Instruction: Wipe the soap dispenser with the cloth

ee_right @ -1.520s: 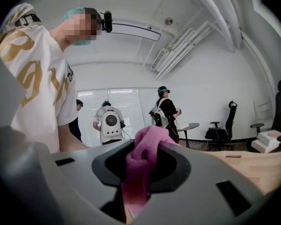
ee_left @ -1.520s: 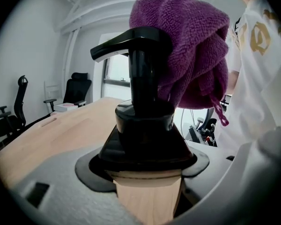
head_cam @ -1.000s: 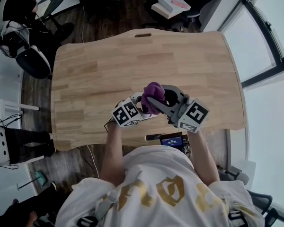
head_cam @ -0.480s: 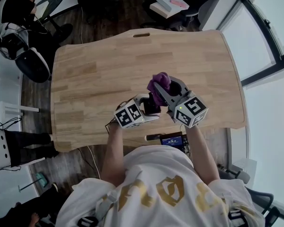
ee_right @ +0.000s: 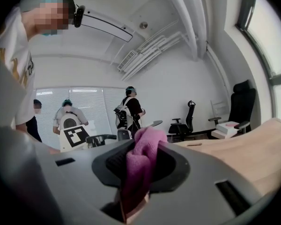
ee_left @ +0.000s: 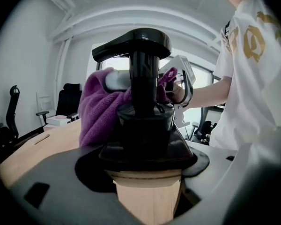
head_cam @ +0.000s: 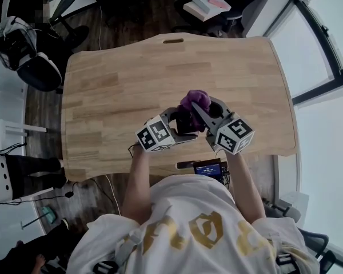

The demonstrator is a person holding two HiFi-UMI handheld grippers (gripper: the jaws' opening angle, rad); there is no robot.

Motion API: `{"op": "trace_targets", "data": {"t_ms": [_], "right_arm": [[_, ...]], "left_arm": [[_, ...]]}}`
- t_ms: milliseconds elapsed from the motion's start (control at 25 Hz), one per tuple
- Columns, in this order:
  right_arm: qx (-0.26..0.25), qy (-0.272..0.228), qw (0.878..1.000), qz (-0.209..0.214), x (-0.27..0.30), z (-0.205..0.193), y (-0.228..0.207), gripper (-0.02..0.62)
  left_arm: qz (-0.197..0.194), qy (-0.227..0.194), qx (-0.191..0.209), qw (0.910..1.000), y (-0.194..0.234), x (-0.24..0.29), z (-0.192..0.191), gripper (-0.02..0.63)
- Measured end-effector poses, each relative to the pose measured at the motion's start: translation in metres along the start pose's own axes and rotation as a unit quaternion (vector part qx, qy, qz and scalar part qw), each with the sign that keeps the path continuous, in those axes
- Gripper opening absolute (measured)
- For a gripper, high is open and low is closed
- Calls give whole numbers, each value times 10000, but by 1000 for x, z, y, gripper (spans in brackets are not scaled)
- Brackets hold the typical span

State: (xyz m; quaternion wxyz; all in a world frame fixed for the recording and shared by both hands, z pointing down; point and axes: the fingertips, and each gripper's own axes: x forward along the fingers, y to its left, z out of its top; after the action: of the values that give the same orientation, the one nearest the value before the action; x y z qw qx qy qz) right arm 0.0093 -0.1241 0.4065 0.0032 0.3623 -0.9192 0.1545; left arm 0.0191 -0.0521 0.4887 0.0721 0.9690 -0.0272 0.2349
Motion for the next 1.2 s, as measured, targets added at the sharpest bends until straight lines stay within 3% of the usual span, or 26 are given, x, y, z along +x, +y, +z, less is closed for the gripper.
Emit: {"op": "trace_targets", "data": {"t_ms": [280,560,760,1200], "right_arm": [[76,-92,9999,-107,-9,0,-5,89],[176,7,9997,-186,-8,-12,-4,89],[322,263,9984,-394,-6,-29,-9,87],[519,453,9972,-297,-2,-43,4,86]], "left_arm": [[119,-334,-124,9993,8,-10,13,344],[140,-312,-197,9992,9,-18,8,344],[187,-679,-236,9972,10,-33,21,344],[292,-845,-362,9953,9,-51,20,344]]}}
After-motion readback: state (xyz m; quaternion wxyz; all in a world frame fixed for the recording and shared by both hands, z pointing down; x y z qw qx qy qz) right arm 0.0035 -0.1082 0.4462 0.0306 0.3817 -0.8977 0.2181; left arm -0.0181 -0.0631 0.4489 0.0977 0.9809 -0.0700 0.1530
